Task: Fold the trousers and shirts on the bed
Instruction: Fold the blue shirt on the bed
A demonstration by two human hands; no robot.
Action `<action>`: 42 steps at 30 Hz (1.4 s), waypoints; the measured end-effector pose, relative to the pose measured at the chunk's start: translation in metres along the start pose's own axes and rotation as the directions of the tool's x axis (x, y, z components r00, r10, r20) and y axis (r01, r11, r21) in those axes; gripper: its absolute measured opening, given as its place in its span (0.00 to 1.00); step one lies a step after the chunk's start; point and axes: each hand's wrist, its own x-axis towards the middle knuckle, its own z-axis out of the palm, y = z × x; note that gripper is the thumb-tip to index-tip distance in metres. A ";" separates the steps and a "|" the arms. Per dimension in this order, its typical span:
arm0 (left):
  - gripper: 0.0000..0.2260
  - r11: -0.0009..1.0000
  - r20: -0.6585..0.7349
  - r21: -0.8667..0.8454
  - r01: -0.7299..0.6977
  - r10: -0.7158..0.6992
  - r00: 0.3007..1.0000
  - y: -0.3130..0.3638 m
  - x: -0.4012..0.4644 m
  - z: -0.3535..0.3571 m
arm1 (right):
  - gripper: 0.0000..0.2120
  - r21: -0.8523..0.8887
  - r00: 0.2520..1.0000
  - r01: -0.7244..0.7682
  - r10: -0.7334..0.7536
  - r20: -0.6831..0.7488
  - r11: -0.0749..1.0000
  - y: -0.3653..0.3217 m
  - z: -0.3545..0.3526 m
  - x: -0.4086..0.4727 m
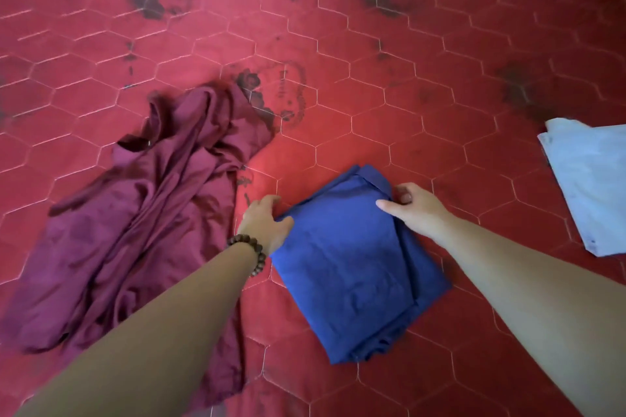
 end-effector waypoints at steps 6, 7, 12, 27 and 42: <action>0.17 0.950 0.130 0.151 -0.275 0.256 0.958 0.035 0.028 0.016 | 0.22 -0.073 0.998 0.031 -0.036 -0.059 0.997 0.000 0.025 0.017; 0.16 0.937 0.178 0.182 -0.298 0.267 0.947 0.042 0.031 0.019 | 0.21 -0.075 0.997 0.043 -0.047 -0.056 0.996 -0.001 0.027 0.018; 0.16 0.948 0.248 0.172 -0.268 0.222 0.943 0.051 0.034 0.029 | 0.11 -0.057 0.992 0.126 -0.125 0.031 0.990 -0.008 0.022 0.024; 0.09 0.995 -0.357 -0.102 0.019 -0.055 0.933 -0.017 -0.019 -0.006 | 0.23 -0.358 0.938 0.306 -0.344 -0.045 0.882 -0.022 0.019 0.014; 0.10 0.984 -0.308 -0.154 0.095 -0.139 0.941 -0.008 -0.025 0.008 | 0.09 -0.279 0.929 0.270 -0.326 -0.177 0.922 -0.016 0.017 0.016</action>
